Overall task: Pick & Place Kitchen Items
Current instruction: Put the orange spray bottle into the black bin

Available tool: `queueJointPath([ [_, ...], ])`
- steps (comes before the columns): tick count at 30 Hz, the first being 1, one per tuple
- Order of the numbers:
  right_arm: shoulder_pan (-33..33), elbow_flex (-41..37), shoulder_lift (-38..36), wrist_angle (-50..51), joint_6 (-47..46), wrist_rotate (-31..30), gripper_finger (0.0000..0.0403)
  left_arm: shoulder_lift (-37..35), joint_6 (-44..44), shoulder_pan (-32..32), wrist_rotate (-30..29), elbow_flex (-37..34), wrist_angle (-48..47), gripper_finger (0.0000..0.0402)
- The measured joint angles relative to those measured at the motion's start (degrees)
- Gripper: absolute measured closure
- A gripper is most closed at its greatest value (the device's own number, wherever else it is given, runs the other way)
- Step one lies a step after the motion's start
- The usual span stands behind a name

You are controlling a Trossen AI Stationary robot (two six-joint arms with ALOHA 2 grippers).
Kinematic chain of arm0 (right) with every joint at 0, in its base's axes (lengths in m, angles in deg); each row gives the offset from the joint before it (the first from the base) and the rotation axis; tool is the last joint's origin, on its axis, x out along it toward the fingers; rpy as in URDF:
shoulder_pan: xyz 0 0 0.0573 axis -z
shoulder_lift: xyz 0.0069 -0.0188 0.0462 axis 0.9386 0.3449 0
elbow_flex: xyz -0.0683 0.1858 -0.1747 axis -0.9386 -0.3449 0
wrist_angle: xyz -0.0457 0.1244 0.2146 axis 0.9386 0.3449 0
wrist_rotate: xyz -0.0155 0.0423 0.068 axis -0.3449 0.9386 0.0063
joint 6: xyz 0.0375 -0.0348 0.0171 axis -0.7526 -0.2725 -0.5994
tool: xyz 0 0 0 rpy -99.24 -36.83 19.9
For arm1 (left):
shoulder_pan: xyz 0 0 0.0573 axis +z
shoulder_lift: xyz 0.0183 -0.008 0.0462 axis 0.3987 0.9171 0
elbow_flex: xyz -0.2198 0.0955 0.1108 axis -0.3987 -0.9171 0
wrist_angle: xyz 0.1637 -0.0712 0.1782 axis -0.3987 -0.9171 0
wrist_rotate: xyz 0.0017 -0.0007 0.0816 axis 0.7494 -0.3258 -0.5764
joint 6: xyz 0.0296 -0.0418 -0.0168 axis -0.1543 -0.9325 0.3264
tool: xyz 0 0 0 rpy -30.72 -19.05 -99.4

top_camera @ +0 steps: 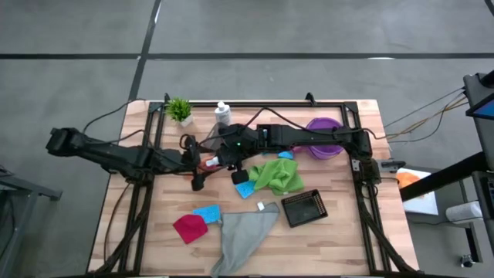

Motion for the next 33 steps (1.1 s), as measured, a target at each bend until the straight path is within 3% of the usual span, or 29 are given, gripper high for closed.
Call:
queueJointPath([
  [6, 0.0, 0.4, 0.1, -0.4, -0.4, 0.5, 0.0302, 1.9, 0.0, 0.0, -2.0, 0.0, 2.1, 0.0139],
  [12, 0.1, 0.4, 0.1, -1.3, -1.1, 0.3, 0.0302, 1.5, 2.7, -0.1, -2.6, 0.0, 1.6, 0.027],
  [15, -0.1, 0.7, 0.1, -1.9, -1.7, 0.5, 0.0276, 0.6, 3.5, -0.3, -2.6, 0.0, 1.5, 0.0274],
  [21, -1.4, 4.2, 0.1, -2.8, -2.8, 1.5, 0.0117, -2.1, 4.3, -1.2, -2.2, -0.1, 1.3, 0.0275],
  [24, -2.4, 7.1, 0.1, -2.9, -2.8, 1.4, 0.0062, -3.6, 4.3, -1.5, -2.2, -0.1, 1.2, 0.0275],
  [28, -3.7, 10.8, 0.0, -4.2, -2.2, 2.7, 0.0034, -6.0, 4.2, -1.6, -2.2, -0.4, 1.2, 0.0275],
  [33, -4.5, 10.0, -0.1, -13.1, -2.1, 10.8, 0.0037, -9.4, 4.2, -1.6, -2.7, -0.4, 2.0, 0.0275],
])
